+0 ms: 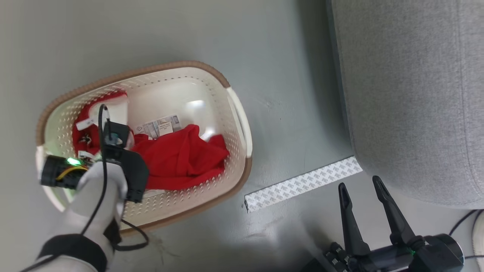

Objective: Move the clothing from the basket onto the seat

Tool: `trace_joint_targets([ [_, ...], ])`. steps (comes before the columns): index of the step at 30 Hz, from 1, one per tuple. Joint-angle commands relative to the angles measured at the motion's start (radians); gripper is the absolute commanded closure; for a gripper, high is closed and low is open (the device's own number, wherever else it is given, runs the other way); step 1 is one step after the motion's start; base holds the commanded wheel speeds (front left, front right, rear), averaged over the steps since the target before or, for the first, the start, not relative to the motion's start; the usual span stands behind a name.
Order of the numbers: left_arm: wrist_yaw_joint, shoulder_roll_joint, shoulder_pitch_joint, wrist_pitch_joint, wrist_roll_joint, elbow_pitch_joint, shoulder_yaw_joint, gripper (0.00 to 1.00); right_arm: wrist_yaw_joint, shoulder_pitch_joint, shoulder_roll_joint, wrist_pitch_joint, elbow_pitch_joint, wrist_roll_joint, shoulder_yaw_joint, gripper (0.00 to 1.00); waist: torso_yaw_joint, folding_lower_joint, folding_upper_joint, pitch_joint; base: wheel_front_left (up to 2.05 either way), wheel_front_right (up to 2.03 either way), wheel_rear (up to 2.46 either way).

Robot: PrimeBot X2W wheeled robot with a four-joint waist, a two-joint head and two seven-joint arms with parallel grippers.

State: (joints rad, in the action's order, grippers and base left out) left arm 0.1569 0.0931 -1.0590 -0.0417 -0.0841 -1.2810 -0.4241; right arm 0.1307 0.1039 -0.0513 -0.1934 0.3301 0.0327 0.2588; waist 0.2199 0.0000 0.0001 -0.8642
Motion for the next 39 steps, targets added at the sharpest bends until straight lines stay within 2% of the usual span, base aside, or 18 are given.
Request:
trace_joint_targets([
  [1,-0.006,0.002,0.026,-0.009,-0.014,-0.007,0.007,1.0,0.0,-0.011,0.002,0.002,-0.005,-0.006,0.0,0.0,-0.01,0.0,-0.0001,0.021,0.0,0.0,0.0],
  [8,-0.034,-0.036,0.083,-0.06,-0.092,-0.005,0.04,1.0,0.0,-0.052,0.002,0.011,-0.048,-0.001,0.025,0.0,-0.017,0.0,-0.0001,0.139,0.0,0.0,0.0],
  [11,-0.061,-0.04,0.116,-0.097,-0.118,0.007,0.038,1.0,0.0,-0.078,0.002,0.017,-0.08,0.005,0.042,0.0,-0.016,0.0,-0.0001,0.218,0.0,0.0,0.0],
  [14,-0.099,-0.042,0.165,-0.124,-0.165,0.051,0.012,1.0,0.0,-0.103,0.001,0.028,-0.122,0.014,0.061,0.0,-0.017,0.0,-0.0001,0.309,0.0,0.0,0.0],
  [19,-0.127,-0.043,0.267,-0.151,-0.306,0.181,-0.07,1.0,0.0,-0.133,0.001,0.053,-0.219,0.032,0.081,0.0,-0.052,0.0,-0.0001,0.514,0.0,0.0,0.0],
  [24,-0.115,-0.042,0.339,-0.168,-0.417,0.277,-0.165,1.0,0.0,-0.099,-0.006,0.078,-0.286,0.054,0.099,0.0,-0.098,0.0,-0.0001,0.692,0.0,0.0,0.0],
  [30,-0.118,-0.043,0.386,-0.186,-0.488,0.355,-0.259,1.0,0.0,-0.039,-0.008,0.115,-0.339,0.086,0.087,0.0,-0.154,0.0,-0.0001,0.861,0.0,0.0,0.0],
  [39,-0.127,-0.042,0.313,-0.19,-0.538,0.474,-0.351,1.0,0.0,0.016,-0.004,0.128,-0.345,0.092,0.072,0.0,-0.245,0.0,-0.0001,0.95,0.0,0.0,0.0],
])
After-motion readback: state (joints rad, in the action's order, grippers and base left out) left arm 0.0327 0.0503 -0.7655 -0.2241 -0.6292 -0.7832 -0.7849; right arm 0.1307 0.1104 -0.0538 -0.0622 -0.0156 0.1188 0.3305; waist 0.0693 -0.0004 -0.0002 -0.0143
